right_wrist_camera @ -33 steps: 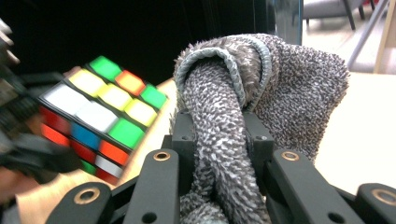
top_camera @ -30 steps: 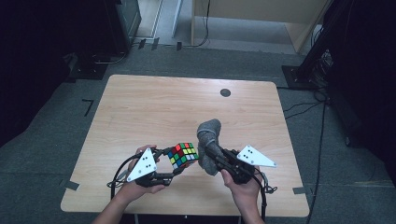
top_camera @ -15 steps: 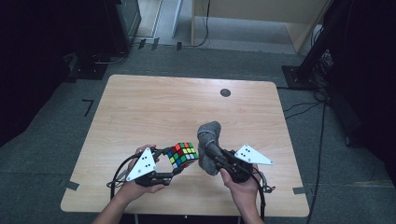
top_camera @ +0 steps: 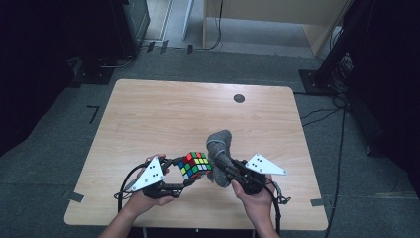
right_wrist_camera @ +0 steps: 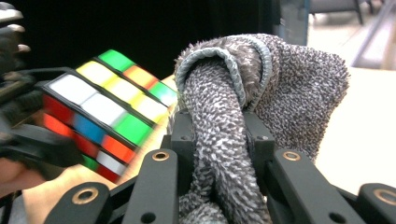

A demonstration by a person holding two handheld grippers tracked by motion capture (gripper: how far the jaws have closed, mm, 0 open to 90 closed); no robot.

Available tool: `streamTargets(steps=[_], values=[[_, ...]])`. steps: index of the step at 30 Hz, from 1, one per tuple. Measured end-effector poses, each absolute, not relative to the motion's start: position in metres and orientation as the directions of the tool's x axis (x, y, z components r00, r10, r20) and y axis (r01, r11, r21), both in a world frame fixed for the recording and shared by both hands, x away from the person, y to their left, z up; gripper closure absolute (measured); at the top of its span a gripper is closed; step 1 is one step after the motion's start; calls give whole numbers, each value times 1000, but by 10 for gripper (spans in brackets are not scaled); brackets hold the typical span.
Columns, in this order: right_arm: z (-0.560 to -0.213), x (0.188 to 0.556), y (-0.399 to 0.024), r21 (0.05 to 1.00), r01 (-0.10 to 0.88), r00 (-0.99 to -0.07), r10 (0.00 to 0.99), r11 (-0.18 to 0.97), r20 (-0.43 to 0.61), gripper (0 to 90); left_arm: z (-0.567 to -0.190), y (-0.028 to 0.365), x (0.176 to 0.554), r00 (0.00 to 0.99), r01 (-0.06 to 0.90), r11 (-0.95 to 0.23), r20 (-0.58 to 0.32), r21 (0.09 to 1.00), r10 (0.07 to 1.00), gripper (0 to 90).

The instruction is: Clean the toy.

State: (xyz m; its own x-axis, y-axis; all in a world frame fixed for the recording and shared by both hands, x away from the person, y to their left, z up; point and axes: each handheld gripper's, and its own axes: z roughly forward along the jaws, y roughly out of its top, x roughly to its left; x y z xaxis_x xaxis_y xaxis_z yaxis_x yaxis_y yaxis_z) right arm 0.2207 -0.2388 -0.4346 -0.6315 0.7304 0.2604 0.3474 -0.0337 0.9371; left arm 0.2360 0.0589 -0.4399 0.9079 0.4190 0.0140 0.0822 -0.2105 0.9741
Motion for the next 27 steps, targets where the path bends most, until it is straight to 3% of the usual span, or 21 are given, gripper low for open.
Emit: streamTargets(steps=[5, 10, 19, 22, 27], values=[[-417, 211, -236, 954, 285, -682, 679, -96, 273, 719, -445, 53, 235, 905, 65, -267, 56, 961, 422, 345], [-404, 198, -218, 976, 216, -746, 638, -36, 189, 717, -444, 48, 230, 913, 50, -274, 67, 961, 402, 344], [-435, 223, -237, 907, 418, -612, 720, -58, 328, 717, -441, 54, 234, 909, 63, -248, 47, 967, 415, 344], [-426, 217, -235, 922, 377, -634, 702, -85, 324, 716, -444, 51, 233, 906, 55, -278, 69, 959, 417, 344], [-403, 198, -221, 973, 218, -739, 639, -75, 215, 715, -445, 48, 231, 909, 49, -282, 74, 958, 410, 344]])
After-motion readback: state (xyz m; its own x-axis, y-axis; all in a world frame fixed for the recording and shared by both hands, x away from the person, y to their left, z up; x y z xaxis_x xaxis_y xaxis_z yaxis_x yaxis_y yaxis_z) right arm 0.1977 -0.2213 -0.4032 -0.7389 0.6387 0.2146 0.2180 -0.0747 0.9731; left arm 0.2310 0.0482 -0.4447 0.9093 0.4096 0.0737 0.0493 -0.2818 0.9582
